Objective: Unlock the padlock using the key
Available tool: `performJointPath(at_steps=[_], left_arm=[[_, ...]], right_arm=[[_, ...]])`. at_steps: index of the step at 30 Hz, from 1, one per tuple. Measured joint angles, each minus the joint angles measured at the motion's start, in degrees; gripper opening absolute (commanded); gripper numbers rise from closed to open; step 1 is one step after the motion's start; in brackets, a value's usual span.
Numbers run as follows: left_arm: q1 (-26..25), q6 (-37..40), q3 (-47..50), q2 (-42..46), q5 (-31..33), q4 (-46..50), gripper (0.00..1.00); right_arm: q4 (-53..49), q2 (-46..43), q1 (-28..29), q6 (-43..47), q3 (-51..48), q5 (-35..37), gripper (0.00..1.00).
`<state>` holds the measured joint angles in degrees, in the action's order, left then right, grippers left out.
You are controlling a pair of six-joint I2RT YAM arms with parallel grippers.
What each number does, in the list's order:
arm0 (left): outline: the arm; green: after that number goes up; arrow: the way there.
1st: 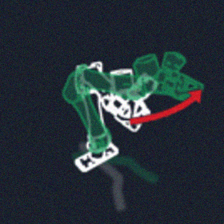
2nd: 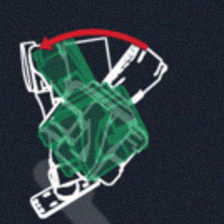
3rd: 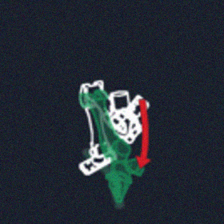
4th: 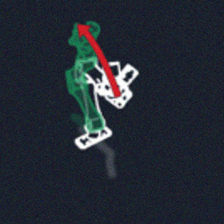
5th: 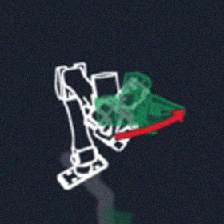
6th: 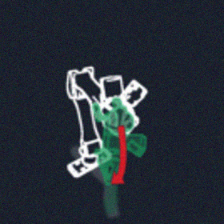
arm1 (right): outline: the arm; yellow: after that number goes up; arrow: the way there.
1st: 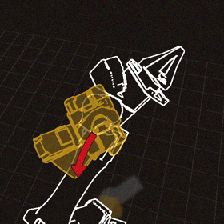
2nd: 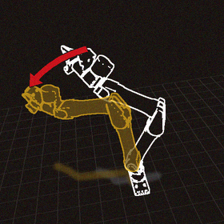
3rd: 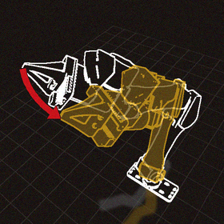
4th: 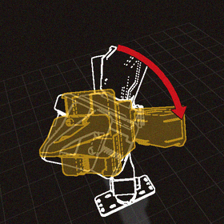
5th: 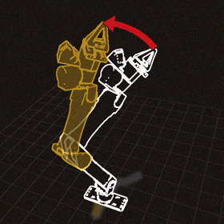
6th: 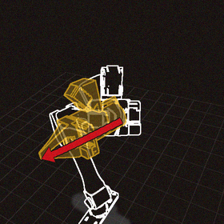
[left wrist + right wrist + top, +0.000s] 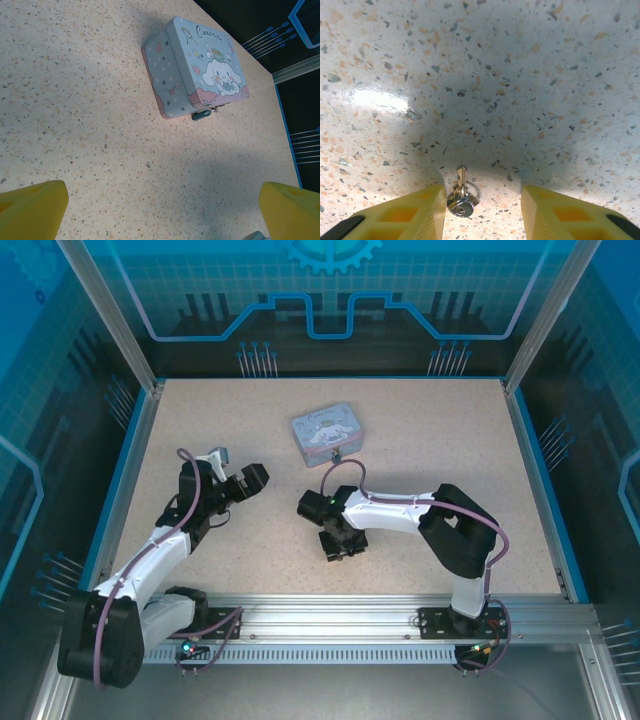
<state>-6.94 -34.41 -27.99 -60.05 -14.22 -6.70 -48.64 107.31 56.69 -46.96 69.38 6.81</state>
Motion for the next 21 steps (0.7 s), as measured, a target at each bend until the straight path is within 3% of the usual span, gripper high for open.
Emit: performJointPath(at_steps=[13,21], left_arm=[[0.0,0.0,0.0,0.0,0.0,0.0,0.99],[0.0,0.0,0.0,0.0,0.0,0.0,0.99]], right_arm=[[0.3,-0.7,0.0,-0.9,-1.6,-0.7,0.30],[0.5,-1.0,0.0,-1.1,-2.1,-1.3,0.30]])
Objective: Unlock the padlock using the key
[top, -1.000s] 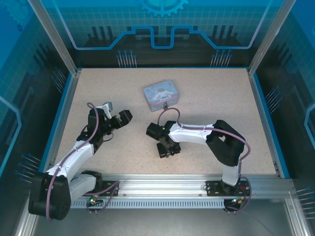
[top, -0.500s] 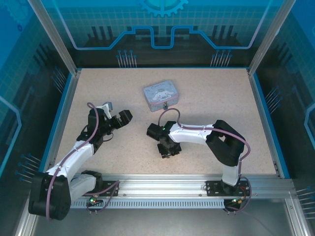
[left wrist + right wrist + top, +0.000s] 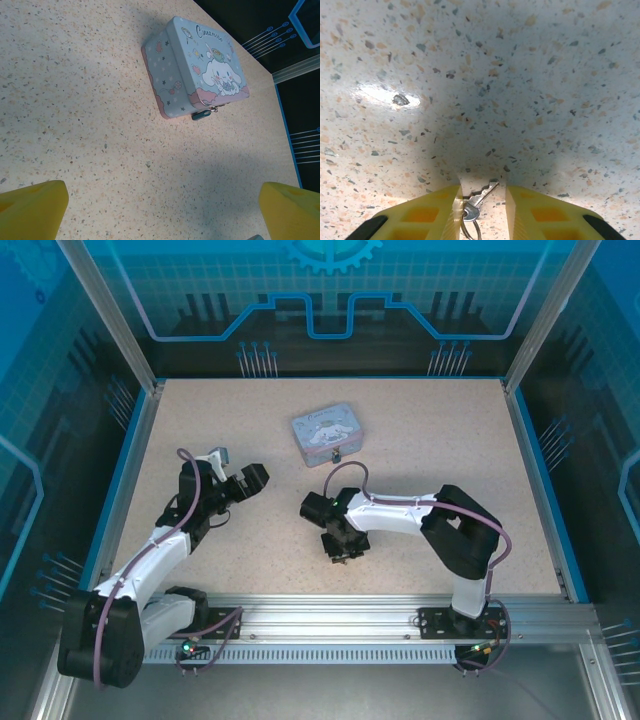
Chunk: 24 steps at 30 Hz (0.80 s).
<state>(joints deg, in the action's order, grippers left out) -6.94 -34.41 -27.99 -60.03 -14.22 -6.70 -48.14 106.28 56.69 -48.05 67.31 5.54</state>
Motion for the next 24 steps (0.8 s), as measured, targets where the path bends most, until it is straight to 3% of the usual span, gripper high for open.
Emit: performJointPath(at_steps=[14,24], left_arm=[[0.0,0.0,0.0,0.0,0.0,0.0,0.99],[0.0,0.0,0.0,0.0,0.0,0.0,0.99]], right_arm=[[-1.0,-2.4,1.3,0.0,-1.1,0.0,0.34],[-1.6,-2.4,2.3,0.0,-1.1,-0.7,0.31]])
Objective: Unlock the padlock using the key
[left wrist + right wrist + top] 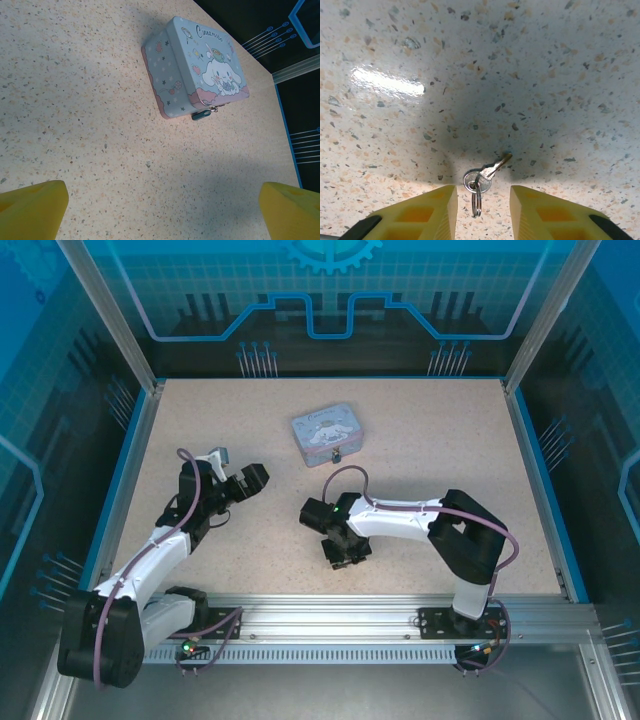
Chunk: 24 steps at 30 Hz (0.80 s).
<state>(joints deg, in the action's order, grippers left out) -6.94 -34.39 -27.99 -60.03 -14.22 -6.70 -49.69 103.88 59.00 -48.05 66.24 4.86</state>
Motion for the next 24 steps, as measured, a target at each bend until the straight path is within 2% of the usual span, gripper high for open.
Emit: performJointPath(at_steps=[7,15,18,24], left_arm=[[0.0,0.0,0.0,0.3,0.0,0.0,0.99],[0.0,0.0,0.0,0.5,0.0,0.1,0.99],[0.0,0.2,0.0,0.5,0.0,0.1,0.99],[0.0,0.5,0.0,1.4,-0.2,1.1,0.99]], right_arm=[[0.0,1.3,0.0,0.0,0.0,-0.4,0.26],[0.0,1.6,0.0,0.2,0.2,-0.6,0.05],[0.1,1.4,0.0,0.6,0.1,-0.6,0.01],[3.0,-1.6,-0.1,4.9,-2.9,1.2,0.00]])
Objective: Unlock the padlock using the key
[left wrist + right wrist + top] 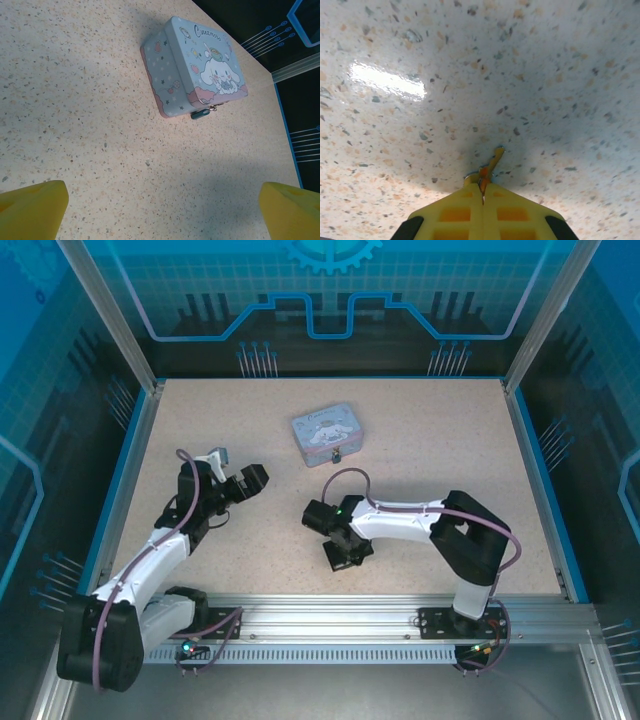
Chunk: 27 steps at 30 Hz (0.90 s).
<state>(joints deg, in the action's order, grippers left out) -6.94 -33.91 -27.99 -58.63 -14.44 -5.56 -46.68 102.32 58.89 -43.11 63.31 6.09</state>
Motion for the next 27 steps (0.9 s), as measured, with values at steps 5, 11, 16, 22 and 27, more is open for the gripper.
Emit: performJointPath(at_steps=[5,11,16,22,27], left_arm=[[0.0,0.9,-0.2,1.5,-2.8,0.9,0.99],[0.0,0.9,-2.2,2.3,-9.5,2.4,0.96],[-0.2,-1.3,-3.4,2.4,-16.7,1.8,0.84],[-2.2,-5.0,-5.4,0.2,-24.8,-1.4,0.69],[-5.9,-5.7,-8.6,-2.6,-28.7,-4.2,0.56]], right_arm=[[4.0,-5.2,-0.2,8.7,-2.3,3.5,0.00],[12.3,-14.5,-1.7,21.8,-3.7,7.0,0.00],[21.3,-21.3,-3.3,32.4,-6.3,8.3,0.00],[30.9,-26.7,-3.5,45.4,-7.6,6.7,0.00],[32.1,-26.7,-3.5,54.2,-5.7,5.6,0.00]])
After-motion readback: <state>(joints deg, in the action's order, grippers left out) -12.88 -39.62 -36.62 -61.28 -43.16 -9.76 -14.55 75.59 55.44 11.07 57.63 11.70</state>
